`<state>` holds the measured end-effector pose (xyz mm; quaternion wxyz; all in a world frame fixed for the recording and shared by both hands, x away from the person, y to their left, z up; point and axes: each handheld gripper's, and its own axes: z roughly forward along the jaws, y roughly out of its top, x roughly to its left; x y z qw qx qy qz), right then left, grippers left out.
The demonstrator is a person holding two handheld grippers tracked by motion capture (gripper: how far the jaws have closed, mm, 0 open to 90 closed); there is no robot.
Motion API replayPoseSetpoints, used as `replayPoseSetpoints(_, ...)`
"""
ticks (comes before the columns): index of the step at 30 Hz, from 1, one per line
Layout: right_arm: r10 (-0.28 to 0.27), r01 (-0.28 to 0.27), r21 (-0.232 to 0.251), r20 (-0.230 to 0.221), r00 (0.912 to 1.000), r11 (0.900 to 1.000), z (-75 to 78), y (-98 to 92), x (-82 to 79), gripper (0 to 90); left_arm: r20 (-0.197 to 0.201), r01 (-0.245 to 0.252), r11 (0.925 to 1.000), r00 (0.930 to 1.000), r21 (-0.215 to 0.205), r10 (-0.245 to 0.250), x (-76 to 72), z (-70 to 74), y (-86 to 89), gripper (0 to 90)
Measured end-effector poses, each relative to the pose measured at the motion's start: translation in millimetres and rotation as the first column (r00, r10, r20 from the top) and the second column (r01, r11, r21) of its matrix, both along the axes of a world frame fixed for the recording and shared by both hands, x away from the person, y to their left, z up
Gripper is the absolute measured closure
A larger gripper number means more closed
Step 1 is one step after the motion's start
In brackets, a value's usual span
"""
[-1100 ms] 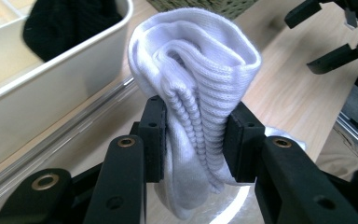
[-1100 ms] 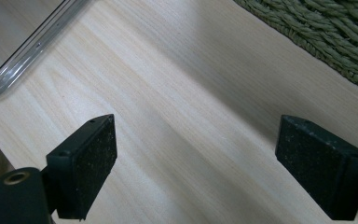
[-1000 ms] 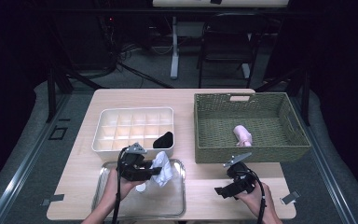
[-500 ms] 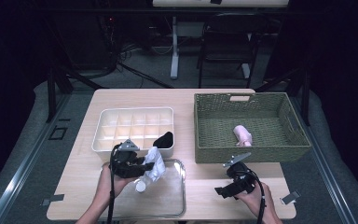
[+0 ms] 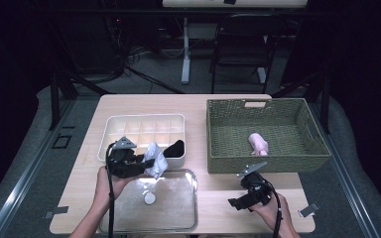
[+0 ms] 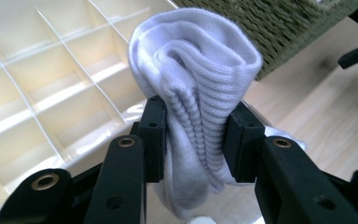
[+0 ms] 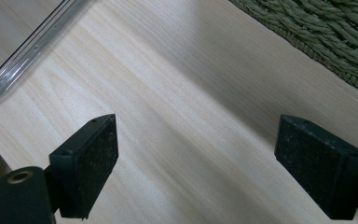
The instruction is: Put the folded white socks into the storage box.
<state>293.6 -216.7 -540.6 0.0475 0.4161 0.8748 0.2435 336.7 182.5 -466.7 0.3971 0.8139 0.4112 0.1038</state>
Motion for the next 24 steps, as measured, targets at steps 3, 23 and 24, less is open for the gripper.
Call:
replayPoseSetpoints(3, -0.002, 0.002, 0.001, -0.003, 1.0, 1.0, 1.4, -1.3, -0.7, 12.8, 0.012, -0.015, 0.9999, 0.9998, 0.003, 0.015, 7.5, 4.0, 1.6, 64.5)
replayPoseSetpoints(23, -0.008, 0.008, 0.014, 0.009, 0.9999, 1.0, 4.7, -1.5, -3.1, 12.9, 0.03, -0.072, 0.9739, 0.9973, 0.215, 0.067, 62.8, -4.6, -17.3, 64.5)
replayPoseSetpoints(24, -0.016, 0.015, 0.025, 0.014, 0.9998, 1.0, 3.8, -1.2, -3.6, 12.9, 0.031, -0.067, 0.9717, 0.9976, 0.226, 0.062, 64.0, -6.3, -19.1, 64.5)
